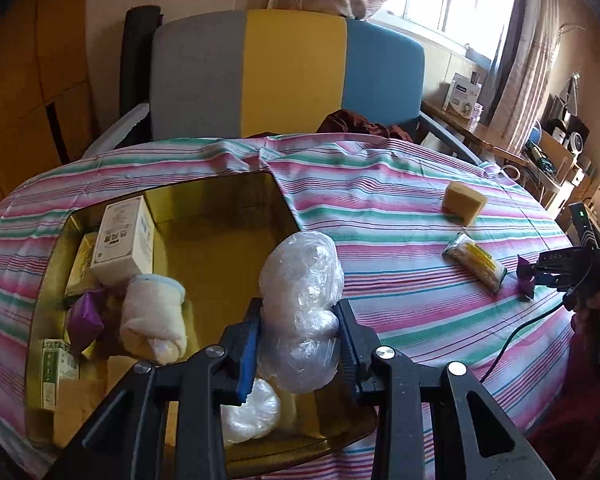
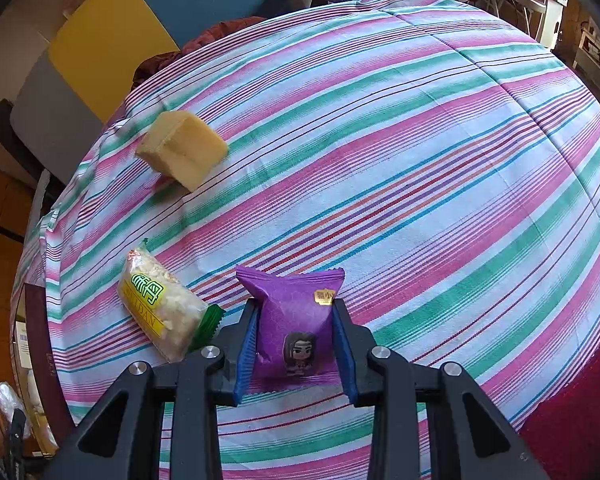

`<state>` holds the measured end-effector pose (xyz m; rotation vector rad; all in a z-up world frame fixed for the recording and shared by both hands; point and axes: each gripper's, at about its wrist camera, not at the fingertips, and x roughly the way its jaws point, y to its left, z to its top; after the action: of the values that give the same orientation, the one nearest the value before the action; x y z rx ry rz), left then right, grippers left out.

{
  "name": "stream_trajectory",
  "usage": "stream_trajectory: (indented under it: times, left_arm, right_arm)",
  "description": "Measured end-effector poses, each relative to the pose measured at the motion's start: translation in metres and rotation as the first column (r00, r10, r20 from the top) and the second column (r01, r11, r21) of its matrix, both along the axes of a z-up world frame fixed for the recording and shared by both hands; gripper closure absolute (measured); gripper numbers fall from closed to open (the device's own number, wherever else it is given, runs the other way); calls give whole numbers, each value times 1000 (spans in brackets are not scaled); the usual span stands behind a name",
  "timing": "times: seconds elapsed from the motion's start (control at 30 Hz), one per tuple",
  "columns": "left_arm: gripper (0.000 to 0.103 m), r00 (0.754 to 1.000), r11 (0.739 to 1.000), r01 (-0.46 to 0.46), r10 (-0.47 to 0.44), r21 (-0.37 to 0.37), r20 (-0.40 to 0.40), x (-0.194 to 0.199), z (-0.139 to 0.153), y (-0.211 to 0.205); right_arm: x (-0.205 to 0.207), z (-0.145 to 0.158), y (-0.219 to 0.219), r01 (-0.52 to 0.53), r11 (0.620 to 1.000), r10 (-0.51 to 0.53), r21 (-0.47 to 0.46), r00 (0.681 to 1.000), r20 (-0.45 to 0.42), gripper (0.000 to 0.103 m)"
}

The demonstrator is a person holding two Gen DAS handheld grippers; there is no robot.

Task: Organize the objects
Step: 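Carry the white bundle into the tray and release it with the left tool while the right holds the packet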

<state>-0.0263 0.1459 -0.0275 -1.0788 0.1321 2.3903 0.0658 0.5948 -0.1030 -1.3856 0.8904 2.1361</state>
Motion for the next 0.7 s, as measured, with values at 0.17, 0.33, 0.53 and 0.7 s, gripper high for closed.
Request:
stream_trajectory:
  times: [0.17, 0.33, 0.53, 0.7]
  left_arm:
    - [68, 997, 996, -68, 65, 62, 42, -16, 3, -35]
    - [68, 981, 979, -140, 116, 150, 158, -55, 0, -67]
    - [68, 973, 971, -181, 154, 157, 169, -101, 6, -72]
    - [68, 959, 969, -210, 179, 127, 218, -137, -8, -60]
  right_arm:
    - [-1, 1, -1, -3, 1000, 3, 8, 1000, 5, 69]
    - [-1, 0, -1, -8, 1000, 8, 16, 1000, 9, 69]
    - [-3, 0, -3, -10, 1000, 10, 19, 1000, 9, 69]
    - [2, 3, -4, -14, 1000, 14, 21, 1000, 6, 69]
